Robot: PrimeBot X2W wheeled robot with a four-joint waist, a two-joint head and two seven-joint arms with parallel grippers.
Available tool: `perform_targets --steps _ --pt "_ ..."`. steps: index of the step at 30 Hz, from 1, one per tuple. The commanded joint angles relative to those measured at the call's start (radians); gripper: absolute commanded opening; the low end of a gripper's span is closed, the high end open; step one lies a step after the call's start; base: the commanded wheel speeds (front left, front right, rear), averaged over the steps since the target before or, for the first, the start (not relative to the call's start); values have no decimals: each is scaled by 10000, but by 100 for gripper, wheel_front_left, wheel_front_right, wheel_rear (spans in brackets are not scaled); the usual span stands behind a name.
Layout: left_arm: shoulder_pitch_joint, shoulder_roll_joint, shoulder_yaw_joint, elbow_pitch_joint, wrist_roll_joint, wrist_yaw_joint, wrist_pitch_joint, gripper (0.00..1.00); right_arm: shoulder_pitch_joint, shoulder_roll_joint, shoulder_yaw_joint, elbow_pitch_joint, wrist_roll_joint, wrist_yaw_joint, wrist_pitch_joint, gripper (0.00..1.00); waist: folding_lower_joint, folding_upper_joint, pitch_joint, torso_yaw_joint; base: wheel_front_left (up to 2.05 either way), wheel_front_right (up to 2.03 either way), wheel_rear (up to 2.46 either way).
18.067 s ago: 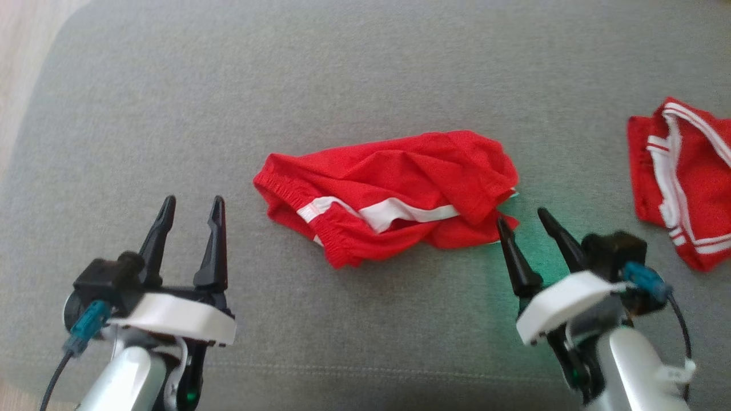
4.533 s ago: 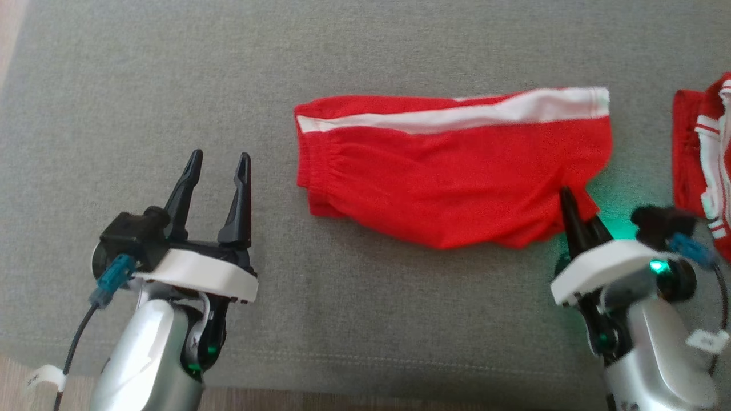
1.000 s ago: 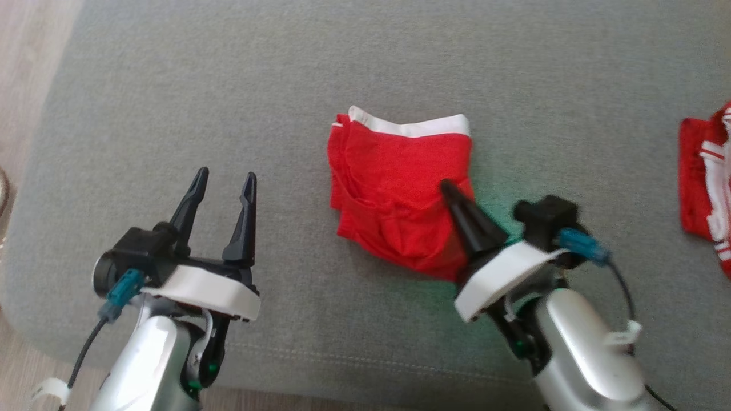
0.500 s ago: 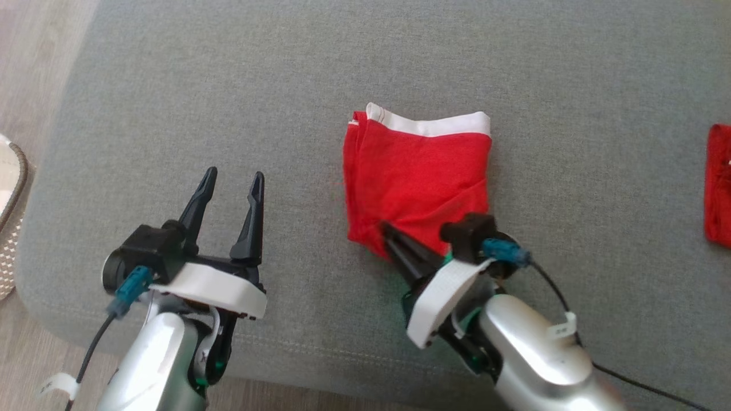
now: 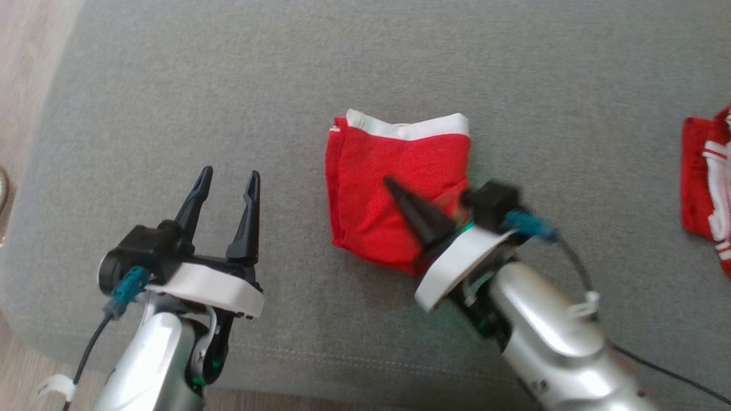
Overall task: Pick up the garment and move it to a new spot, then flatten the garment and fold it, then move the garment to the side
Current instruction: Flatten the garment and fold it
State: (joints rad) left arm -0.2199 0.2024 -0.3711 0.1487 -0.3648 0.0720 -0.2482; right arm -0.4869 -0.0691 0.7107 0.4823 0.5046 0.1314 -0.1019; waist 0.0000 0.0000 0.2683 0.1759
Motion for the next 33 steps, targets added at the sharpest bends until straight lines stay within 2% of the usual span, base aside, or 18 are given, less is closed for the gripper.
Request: perform_targets --steps 1,2,3,4,5,6,7,12,17,23,33 --pt "-230 296 463 -333 -52 84 -93 100 -110 189 -596 -537 -369 -7 -248 0 0 0 -146 -184 0 0 0" --pt "-201 329 483 -344 -54 102 -94 100 -52 189 -1002 -671 -572 -7 -297 0 0 0 -193 -245 0 0 0" --pt "-178 366 502 -357 -53 119 -92 100 44 189 -1447 -812 -780 -7 -298 5 0 0 -233 -307 0 0 0" --pt "-178 366 502 -357 -53 119 -92 100 44 189 -1447 -812 -780 -7 -298 5 0 0 -233 -307 0 0 0" --pt "-158 399 520 -375 -53 137 -88 100 164 189 -1935 -963 -1030 -7 -279 33 0 0 -276 -365 0 0 0" --pt "-140 431 535 -402 -51 155 -81 100 299 189 -2428 -1164 -1290 -7 -268 90 0 0 -315 -420 0 0 0" --pt "-121 460 548 -434 -52 172 -74 100 454 189 -2924 -1403 -1578 -7 -258 100 0 0 -357 -473 0 0 0" --pt "-8 587 602 -644 -41 263 -56 100 1497 188 -5169 -2956 -2859 -7 94 100 0 0 -557 -713 0 0 0" --pt "179 760 712 -825 -91 311 -44 100 2606 188 -6496 -4549 -3477 -7 701 100 0 0 -787 -913 0 0 0" --pt "604 889 646 -973 -69 386 -5 100 3789 189 -6987 -5625 -3673 -7 1347 100 0 0 -1219 -1075 0 0 0" --pt "1525 1133 615 -1229 -166 590 208 100 4914 189 -7186 -6260 -3632 -7 1656 100 0 0 -2069 -1179 0 0 0"
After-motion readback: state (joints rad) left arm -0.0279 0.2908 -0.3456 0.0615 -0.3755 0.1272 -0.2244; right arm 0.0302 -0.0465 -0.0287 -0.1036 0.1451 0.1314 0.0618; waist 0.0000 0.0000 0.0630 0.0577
